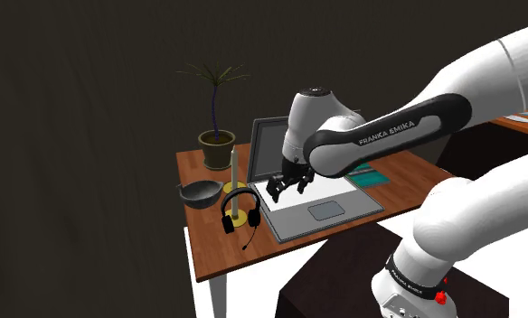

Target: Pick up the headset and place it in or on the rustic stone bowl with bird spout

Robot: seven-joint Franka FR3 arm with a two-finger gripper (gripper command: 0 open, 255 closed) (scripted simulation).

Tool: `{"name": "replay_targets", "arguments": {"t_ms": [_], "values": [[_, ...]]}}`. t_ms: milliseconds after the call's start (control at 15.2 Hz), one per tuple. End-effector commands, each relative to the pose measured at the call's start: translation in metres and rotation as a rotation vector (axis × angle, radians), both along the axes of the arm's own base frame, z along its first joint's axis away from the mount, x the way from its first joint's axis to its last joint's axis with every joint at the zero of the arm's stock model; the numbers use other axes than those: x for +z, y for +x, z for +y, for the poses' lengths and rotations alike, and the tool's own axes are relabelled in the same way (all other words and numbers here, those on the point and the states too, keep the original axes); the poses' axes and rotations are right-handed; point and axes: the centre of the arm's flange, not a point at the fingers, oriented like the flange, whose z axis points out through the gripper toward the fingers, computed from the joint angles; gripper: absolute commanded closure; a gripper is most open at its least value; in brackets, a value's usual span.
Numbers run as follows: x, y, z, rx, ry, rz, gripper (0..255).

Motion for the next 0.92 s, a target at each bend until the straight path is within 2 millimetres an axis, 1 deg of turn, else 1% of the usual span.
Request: {"name": "replay_targets", "arguments": {"t_ms": [0, 396, 462, 858], "values": [[-0.022, 0.009, 0.010, -0.042, 0.011, -0.038, 0], [-0.076, 0.046, 0.044, -0.161, 0.030, -0.137, 0], [-0.082, 0.051, 0.048, -0.174, 0.033, -0.149, 0], [-0.112, 0.059, 0.046, -0.174, 0.033, -0.149, 0]]}}
